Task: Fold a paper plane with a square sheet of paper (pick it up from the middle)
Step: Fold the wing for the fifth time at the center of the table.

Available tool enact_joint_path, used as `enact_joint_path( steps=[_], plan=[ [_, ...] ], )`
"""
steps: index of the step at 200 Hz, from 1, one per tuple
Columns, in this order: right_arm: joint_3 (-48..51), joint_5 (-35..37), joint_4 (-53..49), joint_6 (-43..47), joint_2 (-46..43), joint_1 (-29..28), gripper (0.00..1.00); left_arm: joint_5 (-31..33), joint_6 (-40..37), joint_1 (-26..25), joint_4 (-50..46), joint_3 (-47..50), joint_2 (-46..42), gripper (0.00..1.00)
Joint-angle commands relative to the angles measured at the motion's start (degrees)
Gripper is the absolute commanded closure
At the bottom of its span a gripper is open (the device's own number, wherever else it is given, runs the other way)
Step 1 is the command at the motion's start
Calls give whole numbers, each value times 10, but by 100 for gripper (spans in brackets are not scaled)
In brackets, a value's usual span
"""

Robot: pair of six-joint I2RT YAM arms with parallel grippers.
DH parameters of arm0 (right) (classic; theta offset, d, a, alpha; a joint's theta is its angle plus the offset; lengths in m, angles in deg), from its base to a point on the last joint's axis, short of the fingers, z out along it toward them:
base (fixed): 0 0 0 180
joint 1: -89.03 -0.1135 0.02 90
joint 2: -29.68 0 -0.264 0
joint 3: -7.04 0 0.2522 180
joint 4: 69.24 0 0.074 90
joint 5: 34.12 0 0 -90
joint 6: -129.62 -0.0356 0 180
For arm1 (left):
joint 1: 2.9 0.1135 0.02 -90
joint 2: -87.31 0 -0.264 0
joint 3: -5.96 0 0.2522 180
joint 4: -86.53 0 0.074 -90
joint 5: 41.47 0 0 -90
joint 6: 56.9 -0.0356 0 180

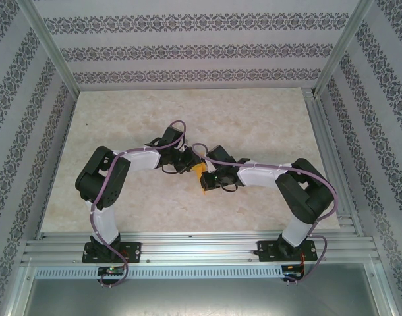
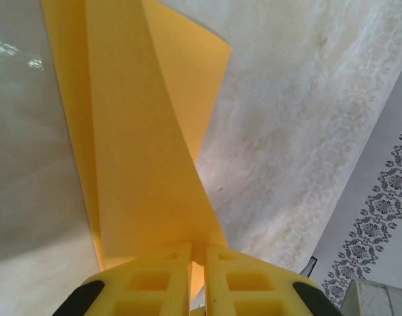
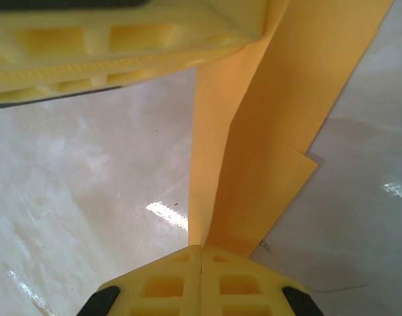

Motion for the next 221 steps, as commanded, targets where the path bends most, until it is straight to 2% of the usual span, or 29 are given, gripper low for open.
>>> enact_joint_path(
  steps=[1,74,131,193,221],
  plan=[
    [8,-7,20,-6,8,6,97,0,-2,-7,-3,-15,8,85],
    [15,-3,23,-13,17,13,99,2,-5,-8,-1,-17,17,85],
    [32,-33,56,-29,12,28,100,-4,-14,-8,8,-21,9,80],
    [53,-78,106,-50,9,48,100,-8,-15,-8,6,-27,32,80],
    [62,-79,115,-48,-7,48,89,2,-14,-7,-1,-27,37,82]
  ],
)
